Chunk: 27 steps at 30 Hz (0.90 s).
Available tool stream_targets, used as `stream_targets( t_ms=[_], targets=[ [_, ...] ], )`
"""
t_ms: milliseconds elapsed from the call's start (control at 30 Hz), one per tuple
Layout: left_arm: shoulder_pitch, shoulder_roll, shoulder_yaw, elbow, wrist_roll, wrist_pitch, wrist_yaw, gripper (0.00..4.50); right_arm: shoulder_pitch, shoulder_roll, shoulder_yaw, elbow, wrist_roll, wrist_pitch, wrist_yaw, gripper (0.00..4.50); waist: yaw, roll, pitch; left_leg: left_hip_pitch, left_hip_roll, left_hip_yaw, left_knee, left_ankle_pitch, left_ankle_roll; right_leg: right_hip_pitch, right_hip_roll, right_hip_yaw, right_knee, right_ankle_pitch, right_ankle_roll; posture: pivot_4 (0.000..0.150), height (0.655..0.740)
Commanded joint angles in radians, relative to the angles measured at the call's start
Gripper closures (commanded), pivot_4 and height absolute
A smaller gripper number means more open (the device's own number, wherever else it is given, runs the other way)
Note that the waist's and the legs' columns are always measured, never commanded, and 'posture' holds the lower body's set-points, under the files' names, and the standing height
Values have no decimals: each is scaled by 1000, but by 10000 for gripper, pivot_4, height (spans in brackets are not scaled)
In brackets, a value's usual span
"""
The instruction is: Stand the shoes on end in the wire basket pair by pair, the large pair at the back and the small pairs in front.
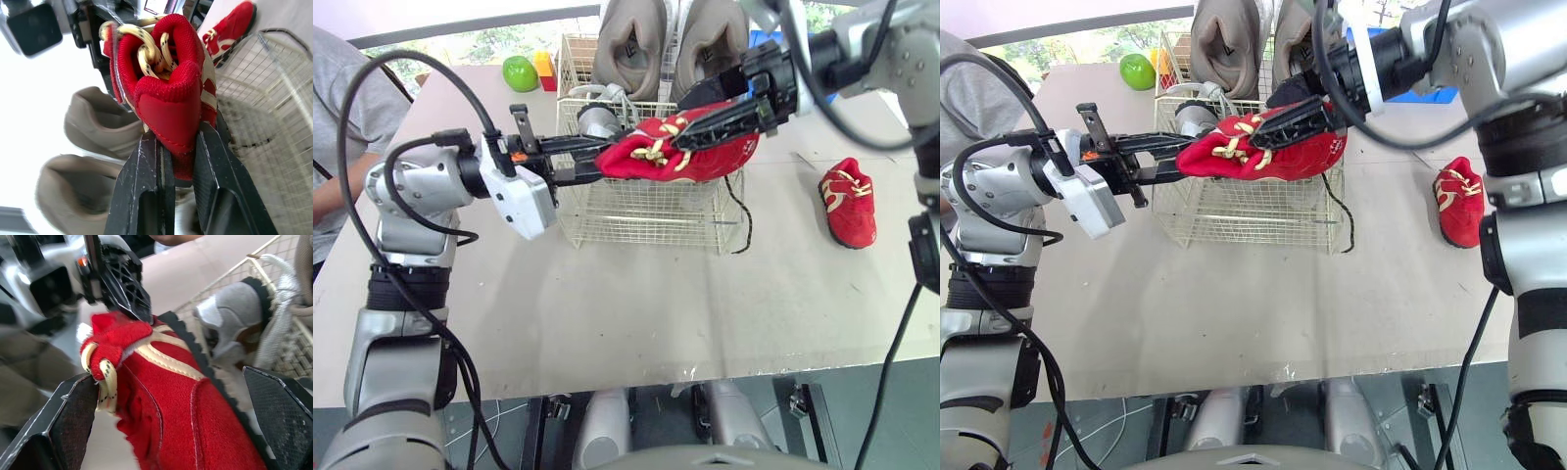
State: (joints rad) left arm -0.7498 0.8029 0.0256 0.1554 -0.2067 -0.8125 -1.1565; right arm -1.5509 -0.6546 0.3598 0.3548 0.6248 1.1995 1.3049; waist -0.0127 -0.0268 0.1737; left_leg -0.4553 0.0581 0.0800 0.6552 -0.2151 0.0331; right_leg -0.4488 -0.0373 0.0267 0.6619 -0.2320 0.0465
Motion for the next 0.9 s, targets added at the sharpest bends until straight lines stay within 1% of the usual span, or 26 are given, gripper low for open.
stream_targets(
  t_ms=[33, 200, 267, 300, 367, 467, 500, 533, 567, 600, 633, 667, 700, 733, 767, 800, 833, 867, 900],
  targets=[
    [-33, 17, 3, 4, -25, -65, 7, 41948, -40, 6, -20, 33, -3, 42, 49, 0, 0, 0, 0, 0, 0, 0, 0, 0, 0, 0, 0, 0, 0, 0, 0, 1500, 7400],
    [-41, 19, -6, 12, -31, -104, 14, 41948, -21, 23, 27, 64, -61, 29, 69, 0, 0, 0, 0, 0, 0, 0, 0, 0, 0, 0, 0, 0, 1, 0, 0, 1500, 7400],
    [-44, 21, -12, 16, -30, -127, 15, 41949, -15, 27, 47, 73, -81, 21, 85, 5162, 0, 0, 0, 0, 0, 0, 0, 0, 0, 0, 0, 0, 1, 0, 0, 1500, 7400],
    [-46, 21, -13, 19, -29, -134, 21, 41949, -8, 26, 57, 67, -92, 9, 94, 6662, -1, 0, 0, 0, 0, 0, 0, 0, 0, 0, 0, 0, 1, 0, 0, 1500, 7400],
    [-52, 21, -15, 24, -26, -144, 32, 41949, 0, 26, 68, 60, -110, -3, 108, 17116, 0, 0, 0, 0, 0, -1, 0, 0, 0, 0, 0, 0, 1, 0, 0, 1500, 7400],
    [-54, 14, -2, 20, -12, -167, 61, 41949, 30, 14, 66, 12, -119, -14, 120, 29400, 0, 0, 0, 0, 0, -1, 0, 0, 0, 0, 0, -1, 1, 0, 0, 1500, 7400],
    [-54, 8, 10, 18, 0, -175, 79, 41949, 46, 6, 58, -15, -121, -24, 119, 34412, 0, 0, 0, 0, 0, -1, 0, 0, 0, 0, 0, -1, 1, 0, 0, 1500, 7400],
    [-47, 9, 15, 7, -13, -155, 86, 41949, 59, -2, 44, -43, -116, -23, 116, 38335, 0, 0, 0, 0, 0, -1, 0, 0, 0, 0, 0, -1, 1, 0, 0, 1500, 7400],
    [-29, 19, 11, -19, -48, -102, 77, 41949, 71, -11, 25, -72, -104, -15, 113, 41332, 0, 0, 0, 0, 0, -1, 1, 0, 0, 0, 0, -1, 1, 0, 0, 1500, 7400],
    [-3, 29, 10, -51, -92, -28, 72, 37221, 83, -16, -4, -102, -87, -1, 101, 44871, 0, 0, 0, -1, 0, -2, 2, 0, 0, 0, 0, -1, 1, 0, 0, 1500, 7400],
    [42, 28, 25, -114, -195, 162, 118, 32355, 105, -12, -52, -133, -75, 8, 63, 45000, 0, 0, 0, -2, 0, -3, 2, 0, 0, 0, 0, -2, 2, 0, 0, 1500, 7400],
    [109, 53, 31, -206, -385, 458, 220, 30525, 131, -4, -114, -161, -54, 36, 16, 45000, -4, 0, 0, -2, 0, -3, 3, 0, 0, 0, 0, -2, 2, 0, 0, 1500, 7400],
    [170, 76, 42, -287, -562, 710, 331, 25097, 156, 8, -175, -185, -33, 67, -30, 45000, -6, 0, 0, -2, 1, -4, 3, 0, 0, 0, 0, -2, 2, 0, 0, 1500, 7400],
    [244, 110, 56, -374, -805, 912, 445, 20444, 182, 28, -246, -210, -12, 108, -87, 45000, -9, 0, 0, -2, 2, -7, 4, 0, 0, 1, 0, -2, 2, 0, 1, 1500, 7400],
    [302, 133, 79, -442, -999, 1040, 534, 15562, 205, 50, -310, -235, 5, 147, -142, 45000, -11, 0, 0, -2, 6, -9, 5, 0, 0, 0, 0, -2, 4, 0, 1, 1500, 7400],
    [344, 142, 106, -489, -1118, 1114, 605, 12347, 228, 73, -368, -262, 18, 178, -194, 45000, -18, 0, 0, -2, 7, -10, 5, 0, 0, 1, 0, -2, 3, 0, 1, 1500, 7400],
    [400, 153, 126, -537, -1228, 1180, 680, 6586, 257, 107, -441, -298, 34, 209, -255, 45000, -20, 0, 0, -2, 9, -11, 5, 0, 0, 1, 0, -3, 5, 0, 1, 1500, 7400],
    [444, 151, 146, -581, -1285, 1222, 716, 2845, 278, 146, -511, -328, 48, 246, -313, 45000, -22, 0, 0, -1, 9, -12, 6, 0, 0, 1, 0, -4, 6, 0, 1, 1500, 7400],
    [479, 130, 152, -625, -1334, 1243, 793, 2845, 309, 188, -575, -376, 57, 278, -374, 45000, -22, 0, 0, -1, 9, -13, 7, 0, 0, 2, 1, -5, 7, 0, 1, 1500, 7400]
  ],
)
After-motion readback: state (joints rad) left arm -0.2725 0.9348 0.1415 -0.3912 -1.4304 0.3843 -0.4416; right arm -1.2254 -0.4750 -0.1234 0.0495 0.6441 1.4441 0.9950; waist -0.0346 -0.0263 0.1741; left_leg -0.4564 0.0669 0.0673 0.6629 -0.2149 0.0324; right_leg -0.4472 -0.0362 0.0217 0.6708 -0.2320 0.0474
